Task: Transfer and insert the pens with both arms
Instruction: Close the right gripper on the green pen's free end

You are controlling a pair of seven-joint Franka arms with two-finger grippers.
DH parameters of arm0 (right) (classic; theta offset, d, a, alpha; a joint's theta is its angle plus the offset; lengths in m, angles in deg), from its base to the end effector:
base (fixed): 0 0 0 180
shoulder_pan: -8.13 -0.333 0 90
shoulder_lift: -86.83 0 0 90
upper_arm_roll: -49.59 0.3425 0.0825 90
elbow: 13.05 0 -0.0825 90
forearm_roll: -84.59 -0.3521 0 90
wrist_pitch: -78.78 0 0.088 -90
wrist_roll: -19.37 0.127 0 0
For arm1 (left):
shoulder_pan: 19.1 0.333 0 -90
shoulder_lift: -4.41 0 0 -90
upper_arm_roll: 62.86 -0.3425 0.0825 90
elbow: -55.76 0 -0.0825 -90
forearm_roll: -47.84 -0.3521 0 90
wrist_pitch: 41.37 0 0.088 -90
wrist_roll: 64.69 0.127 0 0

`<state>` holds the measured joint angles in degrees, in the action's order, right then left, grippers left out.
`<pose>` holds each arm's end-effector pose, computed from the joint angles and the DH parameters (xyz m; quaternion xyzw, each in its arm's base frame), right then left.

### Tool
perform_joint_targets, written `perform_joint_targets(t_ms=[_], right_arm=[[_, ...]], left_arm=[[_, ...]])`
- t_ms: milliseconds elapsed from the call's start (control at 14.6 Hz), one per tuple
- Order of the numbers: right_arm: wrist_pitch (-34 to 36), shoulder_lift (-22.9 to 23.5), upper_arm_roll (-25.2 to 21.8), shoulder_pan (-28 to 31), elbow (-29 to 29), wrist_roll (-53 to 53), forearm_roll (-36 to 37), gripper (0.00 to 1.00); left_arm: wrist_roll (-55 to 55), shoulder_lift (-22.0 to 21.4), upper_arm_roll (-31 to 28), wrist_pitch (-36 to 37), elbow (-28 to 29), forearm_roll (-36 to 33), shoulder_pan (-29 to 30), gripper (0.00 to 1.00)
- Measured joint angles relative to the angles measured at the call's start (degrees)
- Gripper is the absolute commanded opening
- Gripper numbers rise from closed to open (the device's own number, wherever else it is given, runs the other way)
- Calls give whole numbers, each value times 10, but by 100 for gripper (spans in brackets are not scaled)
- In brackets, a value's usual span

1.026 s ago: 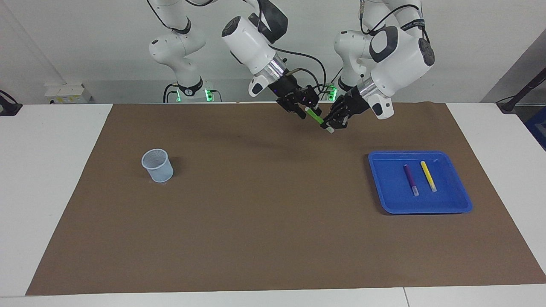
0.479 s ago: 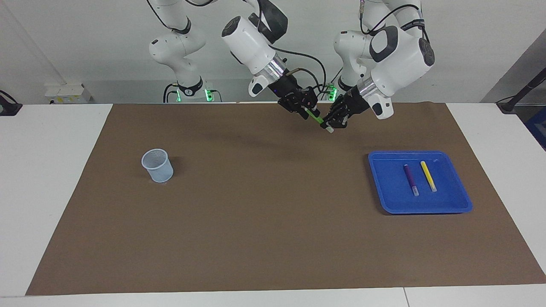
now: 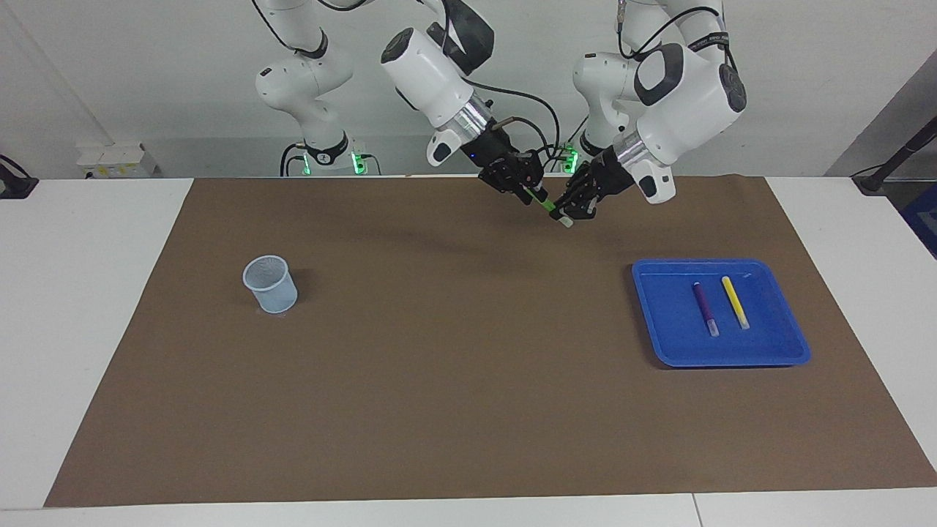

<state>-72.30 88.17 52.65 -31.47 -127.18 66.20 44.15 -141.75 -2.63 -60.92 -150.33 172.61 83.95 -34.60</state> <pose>0.4392 0.3906 0.5412 -0.8840 0.2694 -0.0262 0.3810 0.4523 -0.1993 0.5293 0.7742 0.5623 -0.2179 0.1921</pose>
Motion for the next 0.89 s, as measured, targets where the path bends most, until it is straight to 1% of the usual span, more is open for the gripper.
perform_joint_targets(t_ms=[889], right_arm=[[0, 0, -1, -13, 0, 14, 0, 37]], left_arm=[[0, -2, 0, 4, 0, 1, 0, 0]])
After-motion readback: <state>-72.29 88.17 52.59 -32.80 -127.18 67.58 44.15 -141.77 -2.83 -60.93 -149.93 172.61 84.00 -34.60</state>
